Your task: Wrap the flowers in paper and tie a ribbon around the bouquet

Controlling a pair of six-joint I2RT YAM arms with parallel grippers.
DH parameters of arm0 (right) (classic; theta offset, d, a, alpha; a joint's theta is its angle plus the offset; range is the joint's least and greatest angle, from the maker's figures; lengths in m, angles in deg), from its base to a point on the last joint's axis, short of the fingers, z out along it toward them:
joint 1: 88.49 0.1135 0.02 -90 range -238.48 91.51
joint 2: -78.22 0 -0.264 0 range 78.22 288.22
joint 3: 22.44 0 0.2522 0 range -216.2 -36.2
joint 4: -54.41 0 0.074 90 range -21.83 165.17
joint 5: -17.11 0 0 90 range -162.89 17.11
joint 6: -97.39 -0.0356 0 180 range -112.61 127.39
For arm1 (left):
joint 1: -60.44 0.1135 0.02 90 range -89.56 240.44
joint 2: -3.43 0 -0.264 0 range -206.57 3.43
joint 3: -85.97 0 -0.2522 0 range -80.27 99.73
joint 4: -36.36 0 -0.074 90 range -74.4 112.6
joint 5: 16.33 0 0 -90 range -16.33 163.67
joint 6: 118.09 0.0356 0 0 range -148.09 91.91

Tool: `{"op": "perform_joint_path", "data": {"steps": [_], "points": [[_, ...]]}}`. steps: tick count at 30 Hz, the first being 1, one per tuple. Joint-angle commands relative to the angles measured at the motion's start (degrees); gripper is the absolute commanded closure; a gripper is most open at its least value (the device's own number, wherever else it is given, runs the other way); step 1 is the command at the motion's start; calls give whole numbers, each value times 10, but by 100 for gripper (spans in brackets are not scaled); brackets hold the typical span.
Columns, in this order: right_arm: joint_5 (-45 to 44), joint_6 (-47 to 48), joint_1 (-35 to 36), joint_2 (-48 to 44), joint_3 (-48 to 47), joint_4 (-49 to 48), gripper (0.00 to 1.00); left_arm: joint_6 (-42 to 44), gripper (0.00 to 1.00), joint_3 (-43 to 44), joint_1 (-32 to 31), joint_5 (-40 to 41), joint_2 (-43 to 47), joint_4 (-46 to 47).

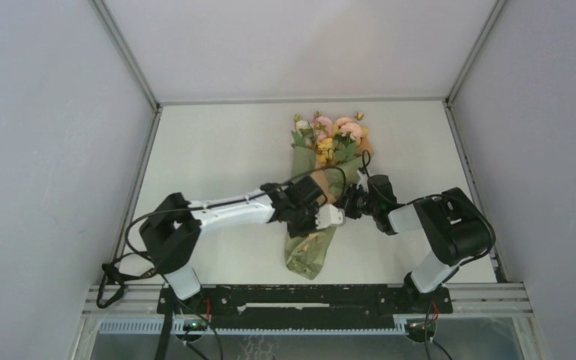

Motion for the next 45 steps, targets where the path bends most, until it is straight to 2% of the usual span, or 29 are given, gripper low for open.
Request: {"op": "perform_joint_path", "data": {"steps": [1,5,7,10,15,19,21,24,28,30,34,38,42,45], "points": [[-7,-19,0,3,15,-31,100,1,65,-52,-70,57,-22,126],[-7,-40,0,-5,24,-51,99,33,58,-91,-110,78,-48,149],[-6,-50,1,-14,26,-55,94,41,56,-99,-122,91,-68,149],[-17,-64,1,-47,34,-47,80,58,53,-112,-142,106,-84,149],[-109,-43,-26,-180,35,101,68,69,52,-123,-162,112,-100,138],[-209,8,-75,-323,9,294,65,68,52,-130,-162,102,-101,138],[-231,38,-85,-390,-5,356,65,67,51,-132,-162,98,-97,137],[-169,103,-40,-467,-7,322,66,66,50,-135,-162,89,-89,138],[-2,132,14,-425,-17,239,66,62,49,-135,-163,83,-85,140],[19,119,25,-388,-17,201,73,61,49,-133,-162,86,-87,140],[1,92,58,-324,-19,126,75,61,48,-135,-163,86,-86,137],[-72,71,54,-243,-32,164,73,59,48,-133,-163,86,-87,135],[-77,27,6,-165,-20,176,73,55,48,-134,-163,83,-85,135],[-74,19,-5,-146,-19,194,63,54,47,-135,-162,79,-85,134]]}}
